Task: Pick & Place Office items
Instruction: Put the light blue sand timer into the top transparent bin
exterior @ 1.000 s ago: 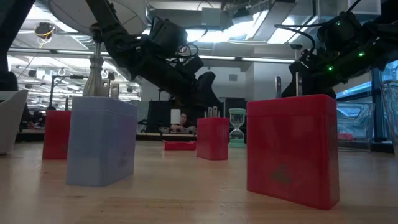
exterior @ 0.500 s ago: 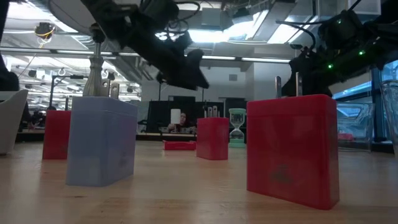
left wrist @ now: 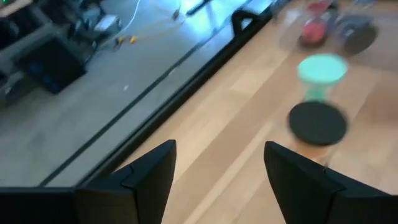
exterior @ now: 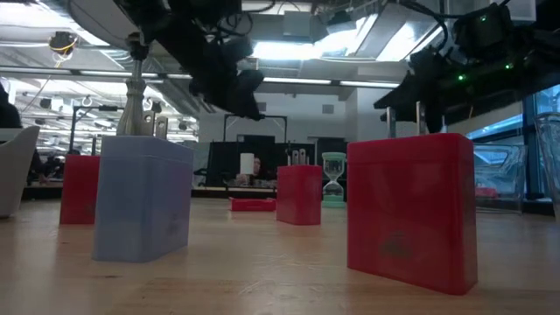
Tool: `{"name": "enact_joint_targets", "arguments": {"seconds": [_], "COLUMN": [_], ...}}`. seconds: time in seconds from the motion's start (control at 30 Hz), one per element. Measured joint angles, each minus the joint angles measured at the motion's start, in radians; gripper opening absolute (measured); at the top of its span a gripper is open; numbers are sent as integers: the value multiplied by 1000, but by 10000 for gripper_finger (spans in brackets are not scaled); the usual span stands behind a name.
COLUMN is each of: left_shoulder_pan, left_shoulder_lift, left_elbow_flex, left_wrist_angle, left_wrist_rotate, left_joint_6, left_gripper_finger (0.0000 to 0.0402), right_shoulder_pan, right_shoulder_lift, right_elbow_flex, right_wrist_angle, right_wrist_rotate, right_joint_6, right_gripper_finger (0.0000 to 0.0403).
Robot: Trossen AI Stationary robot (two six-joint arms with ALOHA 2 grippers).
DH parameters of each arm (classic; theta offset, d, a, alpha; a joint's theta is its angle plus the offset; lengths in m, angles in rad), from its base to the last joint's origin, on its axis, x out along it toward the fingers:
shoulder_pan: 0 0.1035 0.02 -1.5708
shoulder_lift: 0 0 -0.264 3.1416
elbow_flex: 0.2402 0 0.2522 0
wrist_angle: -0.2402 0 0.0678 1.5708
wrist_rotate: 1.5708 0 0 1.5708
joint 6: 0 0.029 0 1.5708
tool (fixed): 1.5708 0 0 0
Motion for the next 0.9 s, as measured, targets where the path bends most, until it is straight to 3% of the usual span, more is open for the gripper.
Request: {"name": "enact_joint_targets", "arguments": {"seconds": [0.17,0.47,0.9], "left_shoulder_pan": [7,3,24], "left_shoulder_lift": [1,1,1], "left_elbow_flex": [0,0,-1], "left_wrist_angle": [-108,-176,-259], "left_wrist_rotate": [-5,-54,-56], "left_joint_6": [-91,-108,-115], "left_gripper_finger": [239,239,239], "right_shoulder_pan": [38,90,65], "right_shoulder_lift": [90,326,573], "right_elbow_flex": [6,164,359], "right_wrist_angle": [110,110,-39], "right_wrist_rotate": [-5,-8,-8], "right_joint_6": [-81,-291,-328], "right_gripper_finger": [286,349,359]}}
